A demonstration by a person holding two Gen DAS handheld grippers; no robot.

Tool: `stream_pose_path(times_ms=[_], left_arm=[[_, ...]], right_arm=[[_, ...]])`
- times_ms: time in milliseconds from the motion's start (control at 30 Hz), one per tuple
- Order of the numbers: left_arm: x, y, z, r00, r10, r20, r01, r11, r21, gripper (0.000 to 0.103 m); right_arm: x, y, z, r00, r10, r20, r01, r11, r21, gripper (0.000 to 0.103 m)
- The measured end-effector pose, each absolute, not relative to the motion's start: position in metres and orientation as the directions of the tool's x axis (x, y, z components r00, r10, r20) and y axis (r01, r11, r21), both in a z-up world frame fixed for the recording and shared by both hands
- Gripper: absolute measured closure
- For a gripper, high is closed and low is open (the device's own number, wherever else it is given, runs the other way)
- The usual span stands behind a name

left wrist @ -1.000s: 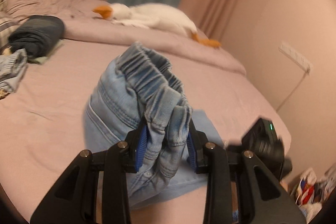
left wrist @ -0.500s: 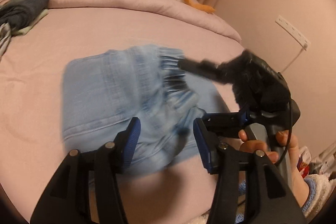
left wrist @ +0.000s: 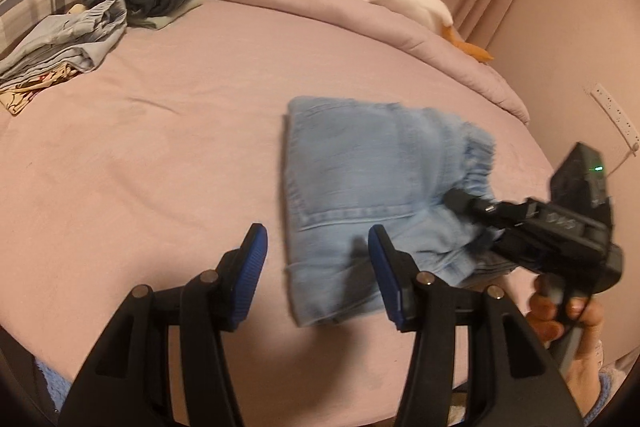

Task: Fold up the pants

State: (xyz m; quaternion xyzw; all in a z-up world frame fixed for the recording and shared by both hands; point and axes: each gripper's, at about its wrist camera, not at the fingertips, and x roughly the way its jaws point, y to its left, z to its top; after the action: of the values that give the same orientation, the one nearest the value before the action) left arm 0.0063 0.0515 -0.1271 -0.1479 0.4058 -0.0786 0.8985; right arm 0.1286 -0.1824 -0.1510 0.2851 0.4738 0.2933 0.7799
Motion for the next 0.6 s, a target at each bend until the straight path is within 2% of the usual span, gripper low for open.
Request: stream_pose_path(times_ms=[600], left_arm=[[0.009,0.052,-0.135,0.644,-0.269,-0.716,0.023,0.943,-0.333,0.051]], right_arm=[[0.132,-0.220,-0.140,0.501,0.690,-0.522,-0.150,0.664,0.733,0.073]])
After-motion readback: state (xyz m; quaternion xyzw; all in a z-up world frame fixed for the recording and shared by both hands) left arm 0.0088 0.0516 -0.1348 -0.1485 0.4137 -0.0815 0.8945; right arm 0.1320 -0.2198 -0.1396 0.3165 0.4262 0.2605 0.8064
